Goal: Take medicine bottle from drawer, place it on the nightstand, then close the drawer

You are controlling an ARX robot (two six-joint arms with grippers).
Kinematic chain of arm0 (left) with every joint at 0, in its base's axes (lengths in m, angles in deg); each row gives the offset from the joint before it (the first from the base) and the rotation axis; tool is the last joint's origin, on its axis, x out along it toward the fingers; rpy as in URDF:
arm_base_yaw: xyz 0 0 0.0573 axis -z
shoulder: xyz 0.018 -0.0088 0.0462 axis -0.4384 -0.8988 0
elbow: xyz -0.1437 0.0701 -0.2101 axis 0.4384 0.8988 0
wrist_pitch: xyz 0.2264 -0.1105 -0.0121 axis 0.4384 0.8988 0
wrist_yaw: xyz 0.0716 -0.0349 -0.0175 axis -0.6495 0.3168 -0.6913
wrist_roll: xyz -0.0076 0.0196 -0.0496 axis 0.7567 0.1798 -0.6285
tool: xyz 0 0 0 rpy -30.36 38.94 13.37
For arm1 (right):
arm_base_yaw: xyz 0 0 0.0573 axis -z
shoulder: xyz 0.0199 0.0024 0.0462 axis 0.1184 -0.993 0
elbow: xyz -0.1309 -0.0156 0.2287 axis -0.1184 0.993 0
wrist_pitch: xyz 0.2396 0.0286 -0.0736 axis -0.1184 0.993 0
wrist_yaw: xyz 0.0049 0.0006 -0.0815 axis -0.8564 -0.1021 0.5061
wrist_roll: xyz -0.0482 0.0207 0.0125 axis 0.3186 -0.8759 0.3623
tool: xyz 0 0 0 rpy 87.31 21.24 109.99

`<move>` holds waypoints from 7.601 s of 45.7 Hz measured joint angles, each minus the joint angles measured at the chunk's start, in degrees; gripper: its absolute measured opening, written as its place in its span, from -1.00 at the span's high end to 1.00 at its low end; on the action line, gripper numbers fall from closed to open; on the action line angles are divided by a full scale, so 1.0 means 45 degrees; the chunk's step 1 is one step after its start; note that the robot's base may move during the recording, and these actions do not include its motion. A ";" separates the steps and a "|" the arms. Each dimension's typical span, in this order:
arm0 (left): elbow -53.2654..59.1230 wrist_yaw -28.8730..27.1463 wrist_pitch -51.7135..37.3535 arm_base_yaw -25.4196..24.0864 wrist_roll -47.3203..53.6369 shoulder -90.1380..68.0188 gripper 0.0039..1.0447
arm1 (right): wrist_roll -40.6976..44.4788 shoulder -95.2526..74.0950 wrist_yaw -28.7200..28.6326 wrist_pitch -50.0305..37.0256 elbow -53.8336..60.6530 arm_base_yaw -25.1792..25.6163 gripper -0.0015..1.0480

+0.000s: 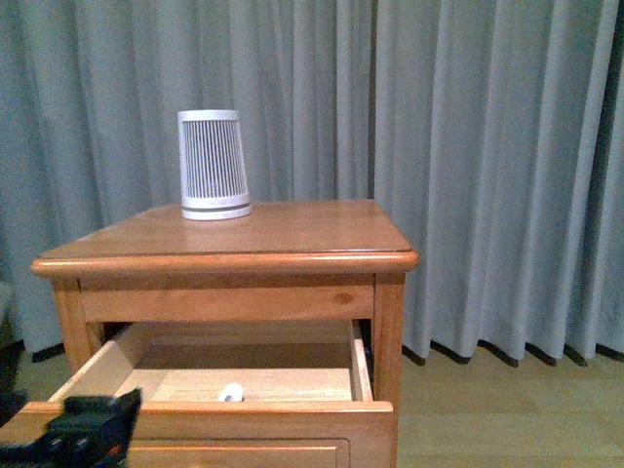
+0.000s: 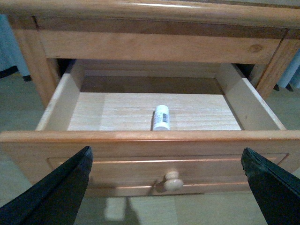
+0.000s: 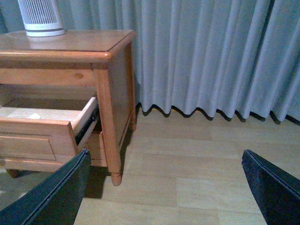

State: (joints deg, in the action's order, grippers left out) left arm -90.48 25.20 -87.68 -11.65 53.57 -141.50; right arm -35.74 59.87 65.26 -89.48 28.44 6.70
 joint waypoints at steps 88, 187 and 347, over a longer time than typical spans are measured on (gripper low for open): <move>0.4609 0.0976 1.2857 -0.3143 0.0787 1.9662 0.94 | 0.0000 0.0000 0.0010 0.0000 0.0000 0.0000 -0.87; 0.4605 0.0942 1.2886 -0.3143 0.0816 1.9671 -0.88 | -0.0777 -2.3882 0.3181 -0.4289 -1.0380 -0.3502 -0.87; 0.4605 0.0962 1.2886 -0.3143 0.0816 1.9671 -0.88 | -0.1457 -1.5096 0.6601 -0.4609 -0.7873 -0.5217 0.43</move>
State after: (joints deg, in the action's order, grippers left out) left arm -69.76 29.53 -29.69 -25.80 57.24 -52.98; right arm -42.30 -8.06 94.96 -110.22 -6.99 -16.77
